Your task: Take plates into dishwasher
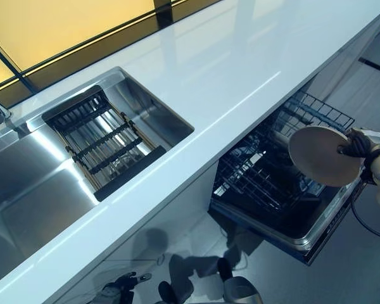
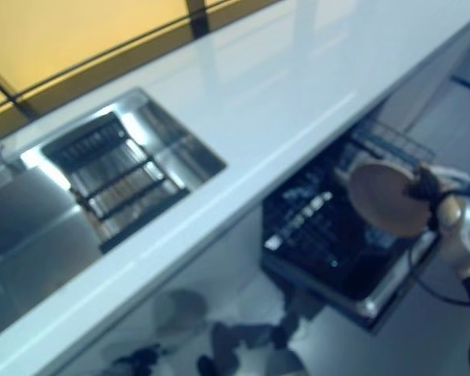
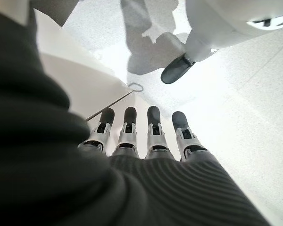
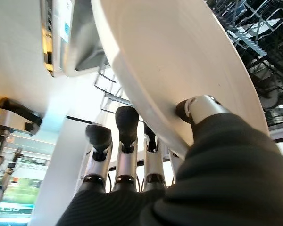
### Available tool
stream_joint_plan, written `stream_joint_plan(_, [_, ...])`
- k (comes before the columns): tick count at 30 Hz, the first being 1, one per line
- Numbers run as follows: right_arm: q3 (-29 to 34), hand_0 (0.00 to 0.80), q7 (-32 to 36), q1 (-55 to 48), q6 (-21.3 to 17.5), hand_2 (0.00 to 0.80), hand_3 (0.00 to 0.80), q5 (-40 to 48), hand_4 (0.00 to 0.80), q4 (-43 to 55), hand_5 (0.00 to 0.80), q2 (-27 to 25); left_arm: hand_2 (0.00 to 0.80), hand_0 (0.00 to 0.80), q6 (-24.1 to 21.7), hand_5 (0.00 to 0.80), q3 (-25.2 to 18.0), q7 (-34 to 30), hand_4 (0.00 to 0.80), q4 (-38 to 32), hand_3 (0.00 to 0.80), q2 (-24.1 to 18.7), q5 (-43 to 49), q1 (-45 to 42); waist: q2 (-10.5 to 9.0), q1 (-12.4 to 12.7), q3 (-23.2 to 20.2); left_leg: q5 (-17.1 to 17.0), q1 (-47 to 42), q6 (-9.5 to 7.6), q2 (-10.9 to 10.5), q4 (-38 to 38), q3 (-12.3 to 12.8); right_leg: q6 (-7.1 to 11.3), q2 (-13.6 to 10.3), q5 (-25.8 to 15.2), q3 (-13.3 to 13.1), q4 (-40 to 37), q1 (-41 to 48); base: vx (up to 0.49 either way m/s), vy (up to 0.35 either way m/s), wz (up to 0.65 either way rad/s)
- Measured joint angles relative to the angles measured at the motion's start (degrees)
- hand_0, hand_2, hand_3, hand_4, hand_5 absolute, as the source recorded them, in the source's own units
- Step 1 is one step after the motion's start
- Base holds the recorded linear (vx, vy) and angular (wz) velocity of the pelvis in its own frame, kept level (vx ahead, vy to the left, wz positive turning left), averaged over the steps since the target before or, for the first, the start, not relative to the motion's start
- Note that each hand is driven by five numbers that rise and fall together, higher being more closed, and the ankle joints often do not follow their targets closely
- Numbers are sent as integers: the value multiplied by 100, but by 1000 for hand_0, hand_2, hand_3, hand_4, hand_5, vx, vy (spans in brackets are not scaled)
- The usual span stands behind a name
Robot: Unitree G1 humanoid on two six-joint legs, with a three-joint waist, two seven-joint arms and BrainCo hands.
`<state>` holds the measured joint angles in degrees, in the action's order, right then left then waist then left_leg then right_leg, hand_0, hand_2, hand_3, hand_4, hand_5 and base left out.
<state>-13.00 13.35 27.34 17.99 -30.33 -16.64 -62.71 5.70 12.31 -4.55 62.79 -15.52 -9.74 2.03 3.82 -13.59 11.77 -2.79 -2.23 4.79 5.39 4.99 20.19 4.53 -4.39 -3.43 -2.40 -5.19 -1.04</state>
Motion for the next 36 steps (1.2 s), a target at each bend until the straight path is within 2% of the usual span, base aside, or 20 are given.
stream_joint_plan(7, [-150, 800, 1, 200, 118, 800, 800, -54, 800, -48, 800, 150, 0, 0, -26, 0, 7, -2, 0, -21, 0, 113, -1, 81, 85, 63, 53, -10, 74, -10, -1, -2, -118, 0, -9, 1, 147, -1, -25, -17, -9, 6])
stream_joint_plan(13, [-377, 800, 14, 300, 195, 800, 800, -57, 800, -66, 800, 163, 0, 0, -21, 0, 70, -2, 0, -59, 0, 116, -25, 152, 154, 182, 104, -28, 196, -35, -46, -4, -153, 11, -52, -8, 160, 1, -134, -53, 13, 3])
stream_joint_plan(19, [-438, 800, 116, 450, 251, 800, 800, -199, 800, -107, 800, 387, 0, 0, -21, 0, 118, -2, 0, -123, 0, 117, -55, 167, 200, 203, 276, -34, 208, -43, -60, -4, -190, 16, -72, -8, 214, 1, -127, -26, 2, 2])
stream_joint_plan(27, [-627, 800, 113, 523, 256, 800, 800, -281, 800, -292, 800, 768, 0, 0, -26, 0, 118, -3, 0, -118, 0, 120, -62, 195, 218, 204, 294, -34, 229, -43, -63, -4, -218, 17, -83, -8, 307, 1, -132, -3, -1, 0])
stream_joint_plan(36, [-830, 800, 108, 648, 287, 800, 800, -570, 800, -592, 800, 924, 0, 0, -25, 0, 119, -2, 0, -119, 0, 127, -120, 249, 311, 223, 343, -48, 239, -59, -71, -5, -299, 17, -95, -8, 384, 1, -104, -3, 8, 3])
